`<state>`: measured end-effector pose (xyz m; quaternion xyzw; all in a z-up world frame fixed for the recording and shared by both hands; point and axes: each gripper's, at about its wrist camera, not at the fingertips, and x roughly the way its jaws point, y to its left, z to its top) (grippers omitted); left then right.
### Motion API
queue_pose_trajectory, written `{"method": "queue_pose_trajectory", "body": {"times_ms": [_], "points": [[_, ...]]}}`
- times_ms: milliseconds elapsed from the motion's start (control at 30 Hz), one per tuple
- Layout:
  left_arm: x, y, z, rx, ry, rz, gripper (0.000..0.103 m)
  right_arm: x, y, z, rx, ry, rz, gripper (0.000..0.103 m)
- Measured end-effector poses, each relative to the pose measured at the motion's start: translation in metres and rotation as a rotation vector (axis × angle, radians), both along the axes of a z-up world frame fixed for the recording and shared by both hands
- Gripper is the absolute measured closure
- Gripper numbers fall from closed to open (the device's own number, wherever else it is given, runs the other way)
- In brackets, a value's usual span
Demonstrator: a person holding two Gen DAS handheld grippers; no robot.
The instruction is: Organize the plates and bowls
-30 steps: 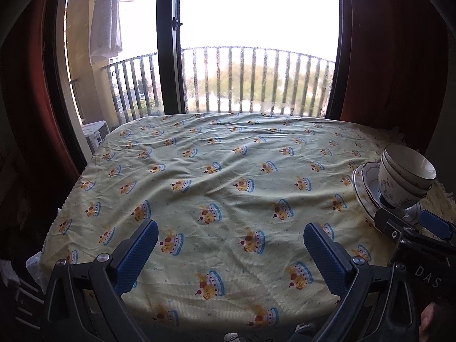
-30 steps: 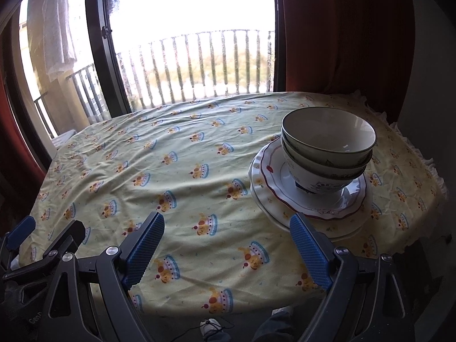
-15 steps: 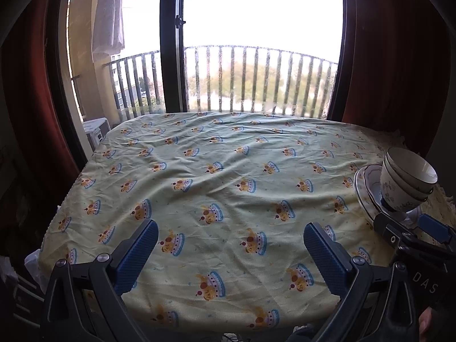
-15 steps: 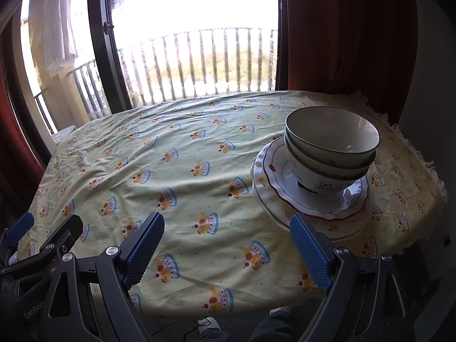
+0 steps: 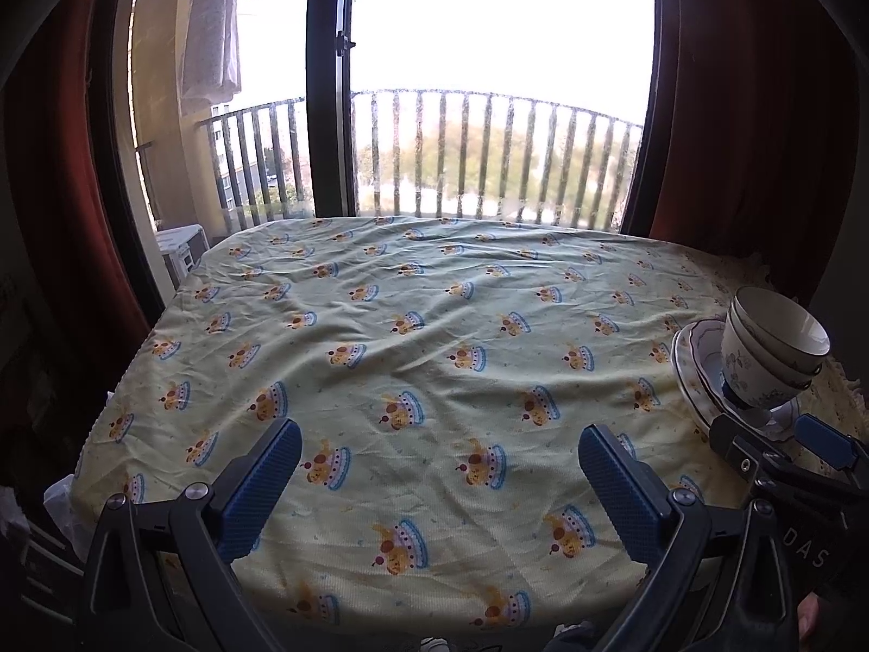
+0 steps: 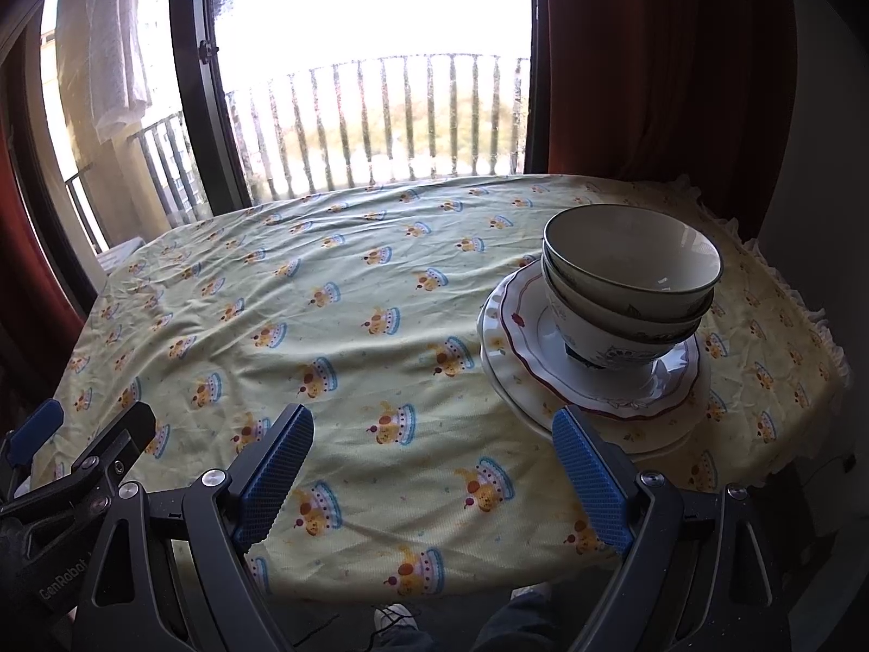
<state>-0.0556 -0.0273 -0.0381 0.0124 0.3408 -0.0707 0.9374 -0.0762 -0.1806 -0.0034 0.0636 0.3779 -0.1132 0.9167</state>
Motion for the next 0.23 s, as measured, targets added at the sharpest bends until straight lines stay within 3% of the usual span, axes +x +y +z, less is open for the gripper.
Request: {"method": "queue_pose_trajectory", "body": {"times_ms": [233], "points": [[0.0020, -0.0058, 0.0006, -0.015, 0.002, -0.017, 0.000, -0.0007, -0.0017, 0.0000, -0.005, 0.001, -0.010, 0.011]]}}
